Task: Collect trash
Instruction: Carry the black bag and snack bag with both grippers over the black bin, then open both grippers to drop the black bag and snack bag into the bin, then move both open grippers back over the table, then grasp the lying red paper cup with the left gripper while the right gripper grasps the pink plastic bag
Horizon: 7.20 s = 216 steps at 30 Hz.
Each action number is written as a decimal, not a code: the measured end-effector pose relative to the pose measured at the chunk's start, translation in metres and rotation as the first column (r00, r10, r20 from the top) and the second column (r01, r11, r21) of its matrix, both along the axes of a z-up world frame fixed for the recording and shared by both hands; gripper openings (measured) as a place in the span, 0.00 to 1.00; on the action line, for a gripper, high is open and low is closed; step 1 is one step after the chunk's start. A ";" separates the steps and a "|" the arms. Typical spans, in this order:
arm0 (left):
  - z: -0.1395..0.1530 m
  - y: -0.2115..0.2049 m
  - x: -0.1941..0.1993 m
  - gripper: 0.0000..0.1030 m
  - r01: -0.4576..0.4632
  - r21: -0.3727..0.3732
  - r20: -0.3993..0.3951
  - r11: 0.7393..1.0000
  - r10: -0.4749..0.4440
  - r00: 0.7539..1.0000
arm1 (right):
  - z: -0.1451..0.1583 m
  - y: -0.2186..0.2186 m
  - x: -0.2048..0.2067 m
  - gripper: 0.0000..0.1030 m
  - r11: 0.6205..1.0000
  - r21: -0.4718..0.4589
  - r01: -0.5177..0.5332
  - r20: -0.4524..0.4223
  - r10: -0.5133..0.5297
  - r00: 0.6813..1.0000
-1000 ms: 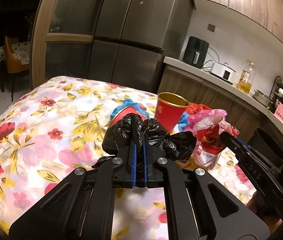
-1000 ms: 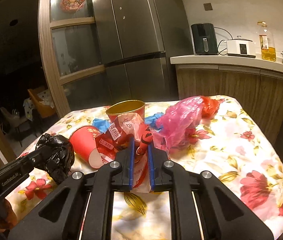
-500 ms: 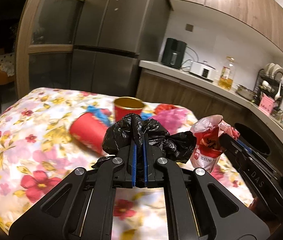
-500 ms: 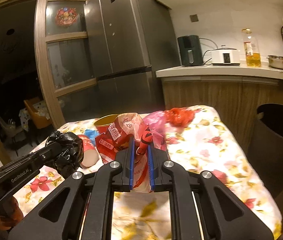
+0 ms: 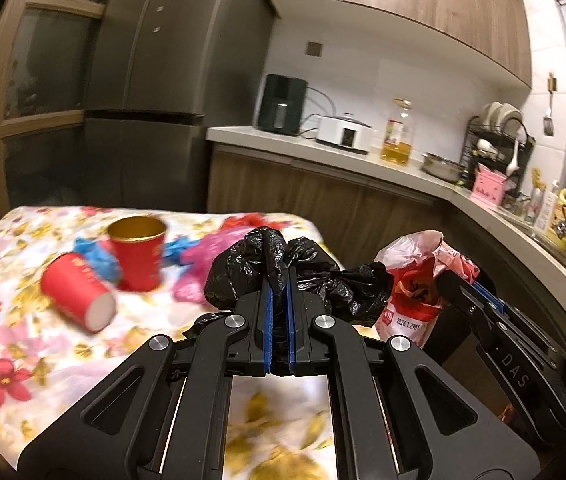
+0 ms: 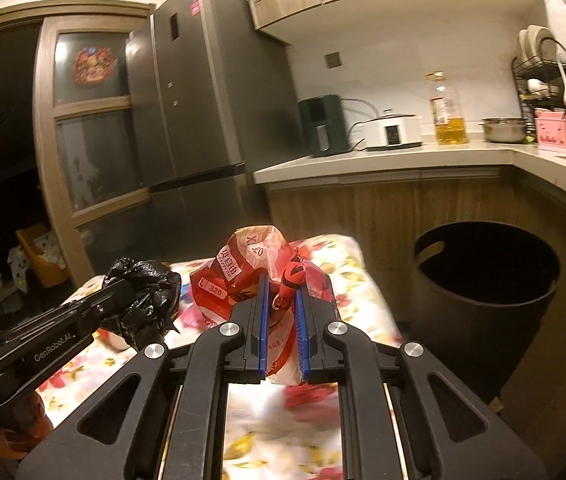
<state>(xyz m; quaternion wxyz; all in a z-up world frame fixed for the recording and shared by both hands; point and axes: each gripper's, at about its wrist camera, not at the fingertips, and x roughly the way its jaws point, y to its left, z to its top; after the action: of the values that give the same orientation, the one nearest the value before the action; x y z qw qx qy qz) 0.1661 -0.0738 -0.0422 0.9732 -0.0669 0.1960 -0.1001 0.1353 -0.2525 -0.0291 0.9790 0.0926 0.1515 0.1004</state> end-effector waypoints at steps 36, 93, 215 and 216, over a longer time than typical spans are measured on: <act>0.022 -0.162 0.070 0.04 0.270 0.035 0.057 0.962 -0.271 0.961 | 0.024 -0.133 0.026 0.12 0.948 0.012 0.319 0.065 -0.319 0.946; -0.002 -0.231 0.137 0.48 0.367 -0.029 0.024 0.930 -0.367 0.930 | 0.019 -0.191 0.062 0.44 0.917 0.059 0.395 0.042 -0.398 0.916; -0.068 0.172 0.046 0.47 -0.449 -0.149 -0.196 0.881 0.418 0.887 | -0.042 0.121 0.120 0.11 0.997 -0.014 -0.075 -0.102 0.073 0.992; -0.067 0.170 0.045 0.45 -0.446 -0.141 -0.193 0.884 0.417 0.888 | -0.041 0.119 0.117 0.11 0.997 -0.013 -0.073 -0.099 0.072 0.992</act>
<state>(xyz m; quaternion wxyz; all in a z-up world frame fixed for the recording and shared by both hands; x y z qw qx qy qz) 0.2113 0.0966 -0.1095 0.9422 -0.2049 0.2422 0.1076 0.2527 -0.1331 -0.0697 0.9667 0.0839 0.2037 0.1300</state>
